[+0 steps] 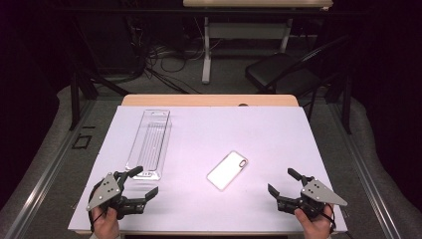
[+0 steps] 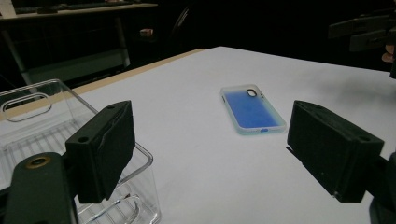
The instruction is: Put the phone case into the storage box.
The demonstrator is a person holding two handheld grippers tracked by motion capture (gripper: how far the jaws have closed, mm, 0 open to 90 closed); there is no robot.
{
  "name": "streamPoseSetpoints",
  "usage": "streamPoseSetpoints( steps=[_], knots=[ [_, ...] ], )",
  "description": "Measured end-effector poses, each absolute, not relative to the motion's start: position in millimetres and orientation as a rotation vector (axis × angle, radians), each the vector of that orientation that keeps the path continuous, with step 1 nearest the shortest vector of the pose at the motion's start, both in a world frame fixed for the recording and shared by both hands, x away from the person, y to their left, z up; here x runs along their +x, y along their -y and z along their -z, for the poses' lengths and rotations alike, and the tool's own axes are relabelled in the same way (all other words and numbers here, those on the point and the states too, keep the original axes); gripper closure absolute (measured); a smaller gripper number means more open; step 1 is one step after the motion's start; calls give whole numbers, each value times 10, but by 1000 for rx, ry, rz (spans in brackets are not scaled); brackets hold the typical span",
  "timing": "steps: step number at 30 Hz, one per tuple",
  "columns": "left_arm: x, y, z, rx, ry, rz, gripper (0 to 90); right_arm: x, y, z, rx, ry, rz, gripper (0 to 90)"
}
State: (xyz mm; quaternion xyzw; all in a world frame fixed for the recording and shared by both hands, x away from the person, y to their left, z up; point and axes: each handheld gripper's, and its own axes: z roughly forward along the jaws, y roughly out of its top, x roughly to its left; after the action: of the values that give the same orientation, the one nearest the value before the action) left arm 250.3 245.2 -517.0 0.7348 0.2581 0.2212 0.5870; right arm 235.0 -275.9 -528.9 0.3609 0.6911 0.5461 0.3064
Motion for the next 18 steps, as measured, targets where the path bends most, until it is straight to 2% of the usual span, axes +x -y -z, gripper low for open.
streamPoseSetpoints(
  steps=[18],
  knots=[
    [2490, -2470, 5183, 1720, -616, -511, 154, 2440, 2544, 5209, 975, -1864, -1300, 145]
  ],
)
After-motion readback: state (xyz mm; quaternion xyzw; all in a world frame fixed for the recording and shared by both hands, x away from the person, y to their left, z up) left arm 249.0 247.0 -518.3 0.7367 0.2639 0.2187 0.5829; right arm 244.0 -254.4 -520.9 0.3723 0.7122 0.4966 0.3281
